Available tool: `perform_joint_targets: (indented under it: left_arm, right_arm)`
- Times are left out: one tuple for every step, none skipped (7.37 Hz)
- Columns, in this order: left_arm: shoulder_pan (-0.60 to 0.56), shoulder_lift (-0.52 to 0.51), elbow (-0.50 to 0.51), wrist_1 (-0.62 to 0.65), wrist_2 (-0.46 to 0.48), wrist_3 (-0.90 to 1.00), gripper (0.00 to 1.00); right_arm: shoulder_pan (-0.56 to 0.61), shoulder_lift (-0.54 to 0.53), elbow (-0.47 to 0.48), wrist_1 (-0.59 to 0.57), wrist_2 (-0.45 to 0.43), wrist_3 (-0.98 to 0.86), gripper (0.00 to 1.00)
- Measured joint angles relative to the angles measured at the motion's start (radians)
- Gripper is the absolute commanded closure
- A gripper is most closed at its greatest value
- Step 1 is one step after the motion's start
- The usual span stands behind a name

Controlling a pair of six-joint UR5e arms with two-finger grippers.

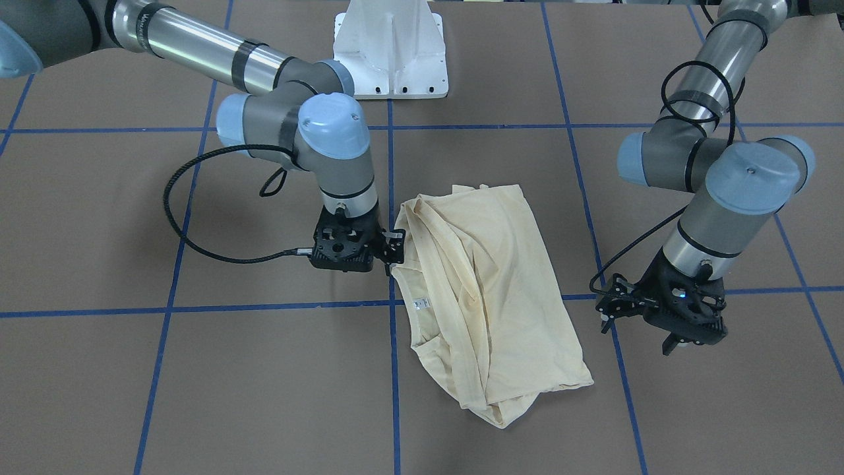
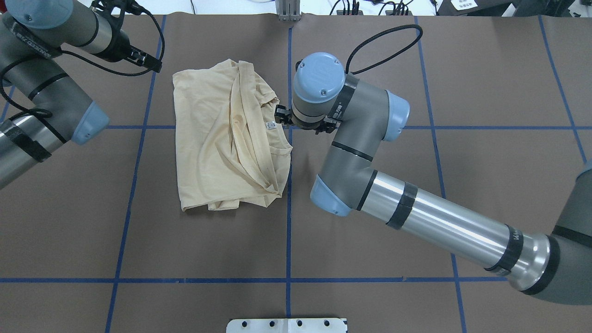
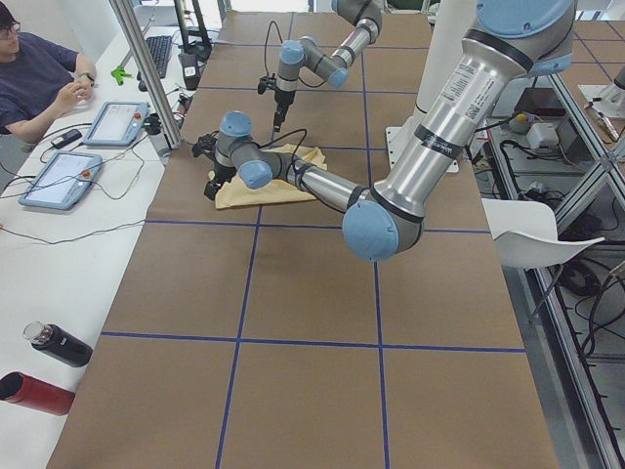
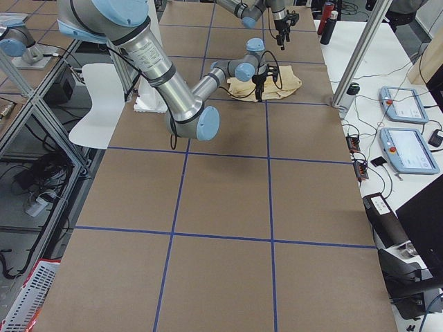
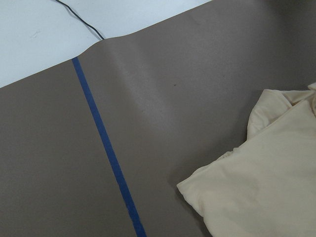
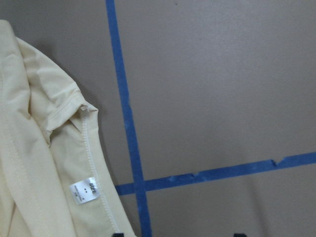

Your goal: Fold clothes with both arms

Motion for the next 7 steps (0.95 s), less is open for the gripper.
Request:
perform_joint_targets:
  left_arm:
    - [0.000, 0.000, 0.000, 0.000, 0.000, 0.000, 0.00]
    - [0.000, 0.000, -0.001, 0.000, 0.000, -0.001, 0.00]
    - [0.000, 0.000, -0.001, 0.001, 0.000, -0.001, 0.00]
    - [0.001, 0.000, -0.001, 0.001, 0.000, -0.001, 0.00]
    - [0.001, 0.000, -0.001, 0.001, 0.000, -0.001, 0.00]
    - [0.001, 0.000, -0.001, 0.001, 0.000, -0.001, 0.00]
    - [0.001, 0.001, -0.001, 0.000, 0.000, -0.001, 0.00]
  right_arm:
    - [-0.013, 0.021, -0.034, 0.013, -0.013, 0.011, 0.45]
    - [-0.026, 0.029, -0.048, 0.018, -0.022, 0.015, 0.46]
    - [-0.038, 0.032, -0.055, 0.019, -0.034, 0.016, 0.48]
    - [-0.045, 0.033, -0.061, 0.020, -0.044, 0.017, 0.49]
    - [-0.049, 0.034, -0.064, 0.020, -0.048, 0.017, 0.49]
    - [-0.052, 0.034, -0.066, 0.020, -0.051, 0.017, 0.50]
    - [-0.058, 0.034, -0.071, 0.020, -0.058, 0.017, 0.50]
